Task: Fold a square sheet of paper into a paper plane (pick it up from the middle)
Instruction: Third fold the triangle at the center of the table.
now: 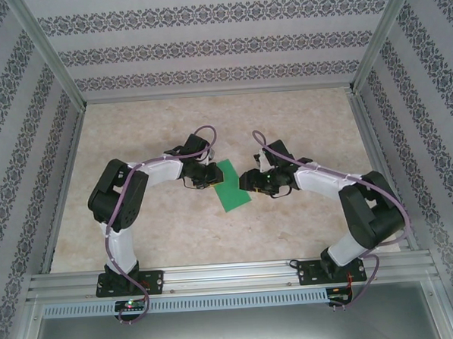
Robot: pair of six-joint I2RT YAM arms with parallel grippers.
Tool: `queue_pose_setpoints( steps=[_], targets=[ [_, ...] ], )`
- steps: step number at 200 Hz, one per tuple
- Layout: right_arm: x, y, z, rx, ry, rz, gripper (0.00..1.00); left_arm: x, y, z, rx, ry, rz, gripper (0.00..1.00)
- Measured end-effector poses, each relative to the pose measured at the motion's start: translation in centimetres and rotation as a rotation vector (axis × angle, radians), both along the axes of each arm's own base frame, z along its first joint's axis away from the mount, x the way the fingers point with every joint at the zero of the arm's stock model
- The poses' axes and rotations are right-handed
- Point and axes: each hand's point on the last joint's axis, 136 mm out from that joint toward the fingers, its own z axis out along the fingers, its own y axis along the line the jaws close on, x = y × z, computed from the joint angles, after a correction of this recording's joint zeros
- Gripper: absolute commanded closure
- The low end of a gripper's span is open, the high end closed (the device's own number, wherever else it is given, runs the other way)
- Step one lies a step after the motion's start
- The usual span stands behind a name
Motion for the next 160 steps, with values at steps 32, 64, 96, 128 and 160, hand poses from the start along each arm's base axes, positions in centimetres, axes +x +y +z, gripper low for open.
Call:
queue_pose_setpoints(
  steps=[32, 64, 96, 128, 160],
  targets=[
    [0.5, 0.1, -0.2, -0.002, 0.006, 0.024, 0.42, 0.0, 0.2, -0.1, 0.013, -0.005, -0.005, 0.81],
    [0.5, 0.3, -0.5, -0.009, 0.031, 0.051, 0.43, 0.0, 0.5, -0.4, 0.033, -0.008, -0.004, 0.81],
    [-0.1, 0.0, -1.2, -0.034, 0.068, 0.069, 0.46, 0.1, 0.7, -0.5, 0.045, -0.014, -0.005, 0.82],
    [-0.8, -0.2, -1.6, -0.049, 0.098, 0.078, 0.48, 0.1, 0.8, -0.6, 0.054, -0.019, -0.002, 0.82],
    [-1.3, -0.3, -2.1, -0.061, 0.121, 0.088, 0.49, 0.1, 0.9, -0.6, 0.056, -0.019, -0.003, 0.82]
  ],
)
